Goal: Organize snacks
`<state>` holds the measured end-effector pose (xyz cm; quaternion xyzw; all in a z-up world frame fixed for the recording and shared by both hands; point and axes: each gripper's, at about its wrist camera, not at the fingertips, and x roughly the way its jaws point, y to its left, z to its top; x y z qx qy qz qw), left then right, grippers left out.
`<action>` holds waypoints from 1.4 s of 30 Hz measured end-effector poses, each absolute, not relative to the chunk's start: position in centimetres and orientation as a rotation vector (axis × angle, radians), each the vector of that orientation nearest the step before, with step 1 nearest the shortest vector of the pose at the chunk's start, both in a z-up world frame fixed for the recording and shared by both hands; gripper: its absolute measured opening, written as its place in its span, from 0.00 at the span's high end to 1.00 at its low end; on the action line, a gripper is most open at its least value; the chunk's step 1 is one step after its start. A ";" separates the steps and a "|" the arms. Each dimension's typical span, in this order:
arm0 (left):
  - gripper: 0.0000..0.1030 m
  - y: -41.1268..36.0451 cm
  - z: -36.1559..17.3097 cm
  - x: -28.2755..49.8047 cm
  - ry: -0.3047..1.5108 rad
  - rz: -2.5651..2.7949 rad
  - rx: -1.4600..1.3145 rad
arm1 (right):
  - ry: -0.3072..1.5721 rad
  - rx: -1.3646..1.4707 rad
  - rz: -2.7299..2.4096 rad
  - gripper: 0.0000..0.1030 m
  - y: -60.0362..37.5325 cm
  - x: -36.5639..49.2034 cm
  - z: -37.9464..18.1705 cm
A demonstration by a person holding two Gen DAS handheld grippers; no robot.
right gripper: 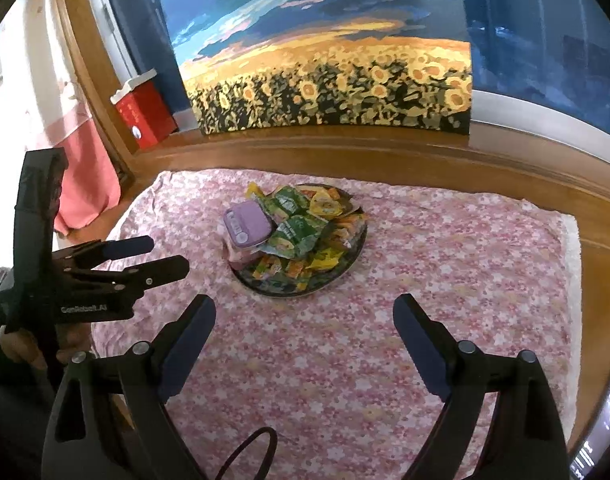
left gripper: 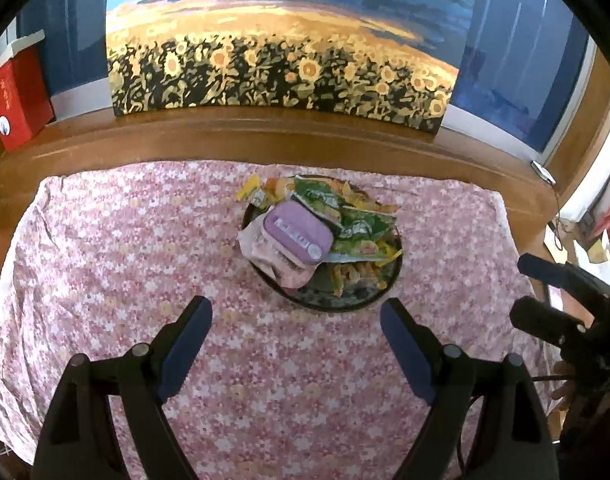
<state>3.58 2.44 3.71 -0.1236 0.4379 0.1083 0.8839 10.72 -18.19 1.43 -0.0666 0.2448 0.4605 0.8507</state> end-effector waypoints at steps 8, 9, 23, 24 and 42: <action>0.13 3.4 3.0 3.3 0.915 0.240 -0.273 | 0.536 -0.173 0.982 0.11 -16.7 10.8 1.4; 0.13 3.5 3.0 3.3 0.915 0.239 -0.273 | 0.539 -0.178 0.983 0.10 -16.6 10.7 1.4; 0.13 3.7 2.7 3.7 0.920 0.217 -0.258 | 0.578 -0.185 0.978 0.11 -15.7 11.2 1.0; 0.13 3.6 2.7 3.7 0.920 0.215 -0.257 | 0.581 -0.184 0.979 0.11 -15.7 11.3 1.0; 0.13 3.5 2.4 4.1 0.931 0.204 -0.260 | 0.609 -0.186 0.991 0.10 -15.4 11.7 0.5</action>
